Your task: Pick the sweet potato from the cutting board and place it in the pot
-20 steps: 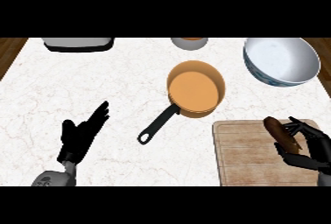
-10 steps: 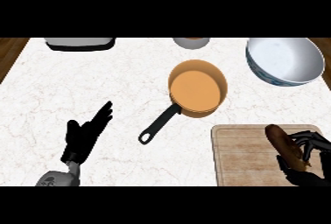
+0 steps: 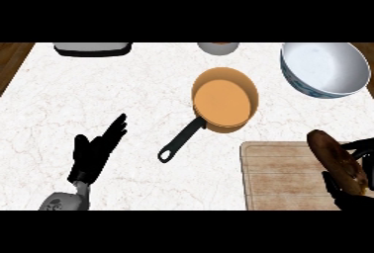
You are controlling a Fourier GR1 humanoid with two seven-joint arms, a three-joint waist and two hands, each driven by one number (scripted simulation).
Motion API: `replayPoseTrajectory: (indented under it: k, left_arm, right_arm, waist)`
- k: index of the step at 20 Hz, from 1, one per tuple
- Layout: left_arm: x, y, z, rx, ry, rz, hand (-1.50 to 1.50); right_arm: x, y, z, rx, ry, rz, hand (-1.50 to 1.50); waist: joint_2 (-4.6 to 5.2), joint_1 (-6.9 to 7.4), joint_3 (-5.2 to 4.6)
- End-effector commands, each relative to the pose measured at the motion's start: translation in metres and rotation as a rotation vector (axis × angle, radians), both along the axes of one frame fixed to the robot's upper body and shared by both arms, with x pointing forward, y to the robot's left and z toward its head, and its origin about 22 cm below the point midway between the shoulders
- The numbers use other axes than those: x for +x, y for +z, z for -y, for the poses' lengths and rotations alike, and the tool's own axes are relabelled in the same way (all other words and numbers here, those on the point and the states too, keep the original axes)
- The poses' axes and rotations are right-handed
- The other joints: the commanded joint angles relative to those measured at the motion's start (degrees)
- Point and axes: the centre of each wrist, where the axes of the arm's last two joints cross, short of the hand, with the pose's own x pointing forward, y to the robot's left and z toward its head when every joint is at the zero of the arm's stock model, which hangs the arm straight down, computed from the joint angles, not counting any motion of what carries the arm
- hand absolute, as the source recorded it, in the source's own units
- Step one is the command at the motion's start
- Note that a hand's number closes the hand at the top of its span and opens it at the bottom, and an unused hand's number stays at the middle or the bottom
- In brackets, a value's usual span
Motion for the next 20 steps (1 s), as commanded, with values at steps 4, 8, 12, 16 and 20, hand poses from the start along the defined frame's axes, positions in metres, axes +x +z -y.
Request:
replayPoseTrajectory:
  k: [4,8,12,16,20]
  left_arm:
    - [-0.001,0.006,0.007,0.004,-0.005,-0.012,0.00]
    - [0.011,-0.003,0.014,-0.012,-0.029,-0.001,0.00]
    - [-0.003,-0.005,0.018,0.000,-0.034,0.007,0.00]
    - [0.011,0.002,0.004,0.005,-0.016,0.001,0.00]
    - [0.016,0.006,0.015,0.006,-0.039,0.009,0.00]
  right_arm:
    - [0.025,0.064,-0.037,-0.128,-0.057,0.003,1.50]
    - [0.051,0.102,-0.072,-0.173,-0.040,-0.013,1.50]
    - [0.094,0.115,-0.098,-0.275,-0.033,-0.105,1.50]
    - [0.114,0.140,-0.139,-0.328,-0.011,-0.163,1.50]
    - [0.154,0.127,-0.156,-0.405,0.023,-0.224,1.50]
  waist:
    - [0.08,0.81,0.04]
    - [0.22,0.90,-0.01]
    - [0.25,1.86,-0.01]
    - [0.19,1.29,-0.01]
    - [0.30,1.34,0.03]
